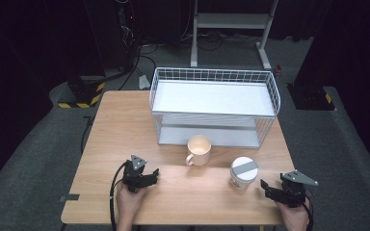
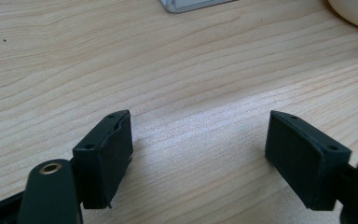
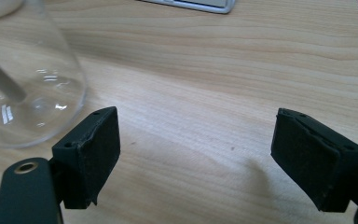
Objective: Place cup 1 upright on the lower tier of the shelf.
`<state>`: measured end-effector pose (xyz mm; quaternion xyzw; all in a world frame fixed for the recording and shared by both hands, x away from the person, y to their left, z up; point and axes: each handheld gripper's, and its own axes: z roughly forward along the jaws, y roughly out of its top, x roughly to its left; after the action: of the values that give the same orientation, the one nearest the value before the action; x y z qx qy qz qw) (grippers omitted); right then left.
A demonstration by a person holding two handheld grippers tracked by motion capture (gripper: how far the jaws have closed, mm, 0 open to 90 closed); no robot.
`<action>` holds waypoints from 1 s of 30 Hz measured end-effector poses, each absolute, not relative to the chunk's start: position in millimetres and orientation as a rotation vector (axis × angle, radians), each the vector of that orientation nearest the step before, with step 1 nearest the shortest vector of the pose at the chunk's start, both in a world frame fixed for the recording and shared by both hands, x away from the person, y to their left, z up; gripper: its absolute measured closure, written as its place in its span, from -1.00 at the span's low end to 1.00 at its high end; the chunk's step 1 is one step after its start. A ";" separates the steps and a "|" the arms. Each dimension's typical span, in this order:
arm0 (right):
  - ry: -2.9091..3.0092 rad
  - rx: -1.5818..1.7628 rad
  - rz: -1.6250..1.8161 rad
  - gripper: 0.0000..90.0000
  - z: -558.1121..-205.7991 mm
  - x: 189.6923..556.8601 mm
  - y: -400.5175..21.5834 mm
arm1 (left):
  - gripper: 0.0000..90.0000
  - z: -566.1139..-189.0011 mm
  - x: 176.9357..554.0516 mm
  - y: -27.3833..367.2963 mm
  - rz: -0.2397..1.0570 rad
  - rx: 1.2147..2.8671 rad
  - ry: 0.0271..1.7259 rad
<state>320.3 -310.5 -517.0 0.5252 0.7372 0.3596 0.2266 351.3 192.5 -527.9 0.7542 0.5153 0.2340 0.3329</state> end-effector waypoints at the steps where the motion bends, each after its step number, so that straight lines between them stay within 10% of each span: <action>1: 2.032 1.448 0.991 -0.65 -517.0 320.3 -310.5 | -0.48 -527.9 351.3 192.5 0.611 1.970 1.346; 30: 2.076 1.330 1.113 -0.68 -509.3 278.3 -293.3 | -0.48 -528.0 351.3 192.4 0.613 1.966 1.350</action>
<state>278.3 -293.3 -509.3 0.4800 0.7493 0.4016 0.2165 351.3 192.4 -528.0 0.7529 0.5168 0.2346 0.3332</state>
